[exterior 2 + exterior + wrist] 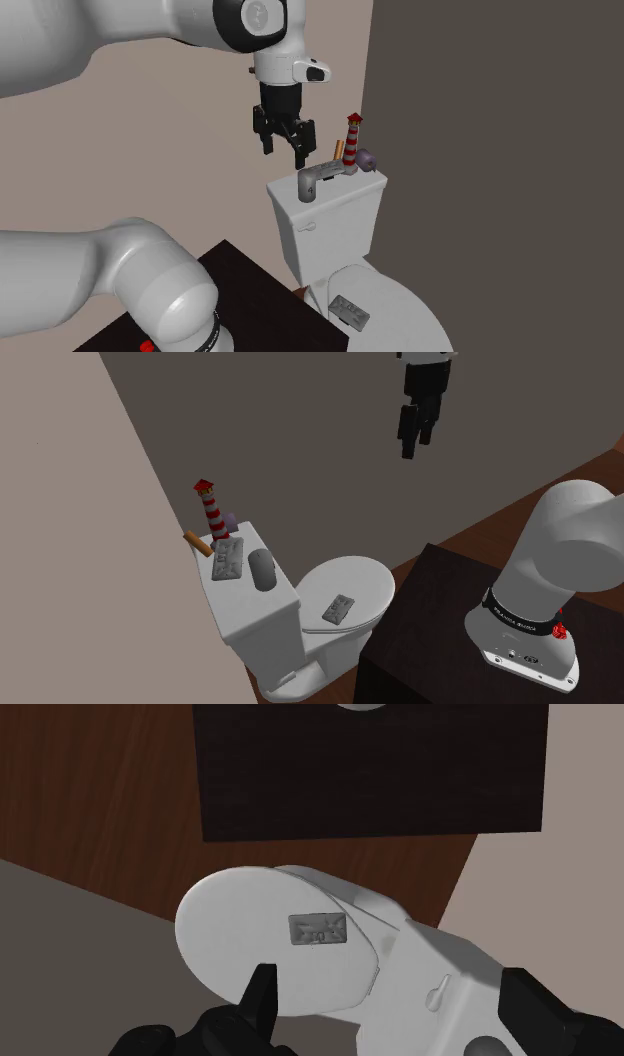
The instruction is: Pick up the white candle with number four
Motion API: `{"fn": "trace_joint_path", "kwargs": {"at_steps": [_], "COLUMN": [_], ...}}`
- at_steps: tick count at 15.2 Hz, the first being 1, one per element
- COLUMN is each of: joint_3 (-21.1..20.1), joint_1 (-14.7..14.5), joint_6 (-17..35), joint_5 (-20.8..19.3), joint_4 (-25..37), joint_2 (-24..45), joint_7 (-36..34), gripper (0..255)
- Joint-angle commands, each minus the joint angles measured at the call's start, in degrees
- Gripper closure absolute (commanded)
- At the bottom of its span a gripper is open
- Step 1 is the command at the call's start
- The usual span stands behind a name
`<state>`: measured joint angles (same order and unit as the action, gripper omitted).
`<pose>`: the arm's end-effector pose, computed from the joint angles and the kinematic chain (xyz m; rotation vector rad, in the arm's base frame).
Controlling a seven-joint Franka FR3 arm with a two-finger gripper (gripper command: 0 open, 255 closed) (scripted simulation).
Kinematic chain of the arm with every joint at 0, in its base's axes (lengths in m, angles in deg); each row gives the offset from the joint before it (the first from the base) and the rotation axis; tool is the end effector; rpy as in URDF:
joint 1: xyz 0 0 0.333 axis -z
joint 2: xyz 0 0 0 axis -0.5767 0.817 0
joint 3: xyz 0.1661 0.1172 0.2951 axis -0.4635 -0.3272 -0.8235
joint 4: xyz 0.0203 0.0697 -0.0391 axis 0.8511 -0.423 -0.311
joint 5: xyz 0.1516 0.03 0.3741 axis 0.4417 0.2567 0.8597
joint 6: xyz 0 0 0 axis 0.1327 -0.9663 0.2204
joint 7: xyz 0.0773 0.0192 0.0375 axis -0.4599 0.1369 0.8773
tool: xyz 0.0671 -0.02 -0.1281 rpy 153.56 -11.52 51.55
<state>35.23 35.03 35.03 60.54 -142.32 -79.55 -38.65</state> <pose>0.2833 -0.0179 0.5578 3.1209 -0.0466 -0.0955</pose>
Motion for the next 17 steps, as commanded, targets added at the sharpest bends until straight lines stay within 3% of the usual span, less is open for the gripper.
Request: {"fn": "trace_joint_path", "kwargs": {"at_steps": [1,9,17], "joint_3": [0.0,-4.76,-8.59], "joint_1": [0.0,-1.46,-2.46], "joint_6": [0.0,11.39,20.32], "joint_5": [0.0,3.23,4.18], "joint_4": [0.0,1.5,8.08], "joint_2": [0.0,14.64,31.79], "joint_7": [0.0,-7.26,-14.09], "gripper": [0,0,0]}}
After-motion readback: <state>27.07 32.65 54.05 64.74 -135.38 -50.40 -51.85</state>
